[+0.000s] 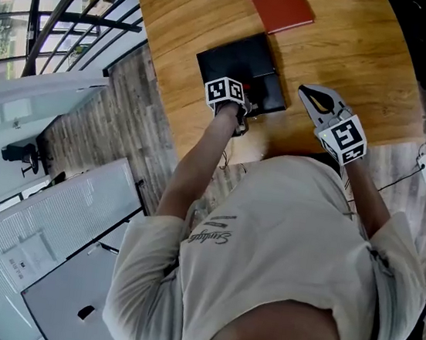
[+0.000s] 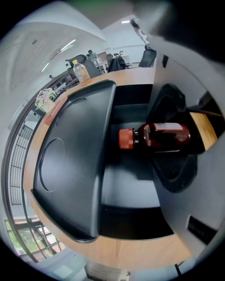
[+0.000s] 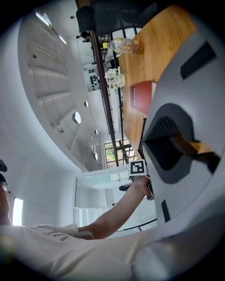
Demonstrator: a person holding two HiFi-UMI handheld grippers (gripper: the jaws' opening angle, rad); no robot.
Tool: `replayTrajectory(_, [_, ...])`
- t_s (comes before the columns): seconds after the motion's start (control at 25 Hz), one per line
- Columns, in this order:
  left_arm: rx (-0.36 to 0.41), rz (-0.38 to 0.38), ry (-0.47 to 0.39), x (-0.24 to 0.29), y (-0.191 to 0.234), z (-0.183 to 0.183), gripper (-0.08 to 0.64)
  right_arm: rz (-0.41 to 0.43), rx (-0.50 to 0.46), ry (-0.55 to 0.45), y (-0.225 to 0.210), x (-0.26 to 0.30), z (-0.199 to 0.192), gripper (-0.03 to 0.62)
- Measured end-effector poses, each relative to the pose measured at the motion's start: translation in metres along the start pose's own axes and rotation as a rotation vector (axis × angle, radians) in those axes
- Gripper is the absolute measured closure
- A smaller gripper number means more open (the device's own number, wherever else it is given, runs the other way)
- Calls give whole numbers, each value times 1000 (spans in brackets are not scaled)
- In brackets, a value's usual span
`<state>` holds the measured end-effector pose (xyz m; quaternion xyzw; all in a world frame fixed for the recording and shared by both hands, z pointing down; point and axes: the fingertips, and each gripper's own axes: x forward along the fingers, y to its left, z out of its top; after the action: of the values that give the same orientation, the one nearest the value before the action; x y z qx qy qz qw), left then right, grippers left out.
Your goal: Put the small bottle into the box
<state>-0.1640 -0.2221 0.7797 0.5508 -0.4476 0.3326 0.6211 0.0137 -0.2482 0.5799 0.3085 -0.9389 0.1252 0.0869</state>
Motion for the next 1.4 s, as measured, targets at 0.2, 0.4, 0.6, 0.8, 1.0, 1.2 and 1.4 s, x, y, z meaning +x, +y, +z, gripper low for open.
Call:
replayTrajectory(0.2, [-14,-5,-18,-3,1,-2,336,15,4,-1,2,-1,-1,598])
replayTrajectory(0.4, [-24,-12,-57,-10,3,-3,336,37,7,5,5,0,-1,598])
replayTrajectory(0.6, [-48,-18,-118,-21,0,3,336,83,-12,8,1,3,4,598])
replayTrajectory(0.8, [-37,-27,-179,-32,-2,4,334,125,-47,9,5,5,12,598])
replayTrajectory(1.0, [37,-32,-230,-46,-4,8,334,128,-71,8,10,8,18,597])
replayTrajectory(1.2, [62,-95,-272,-61,-3,1,335,87,-69,20,32,10,26,598])
replayTrajectory(1.4, [63,-192,-370,-83,-8,-5,336,66,-85,44,56,10,28,598])
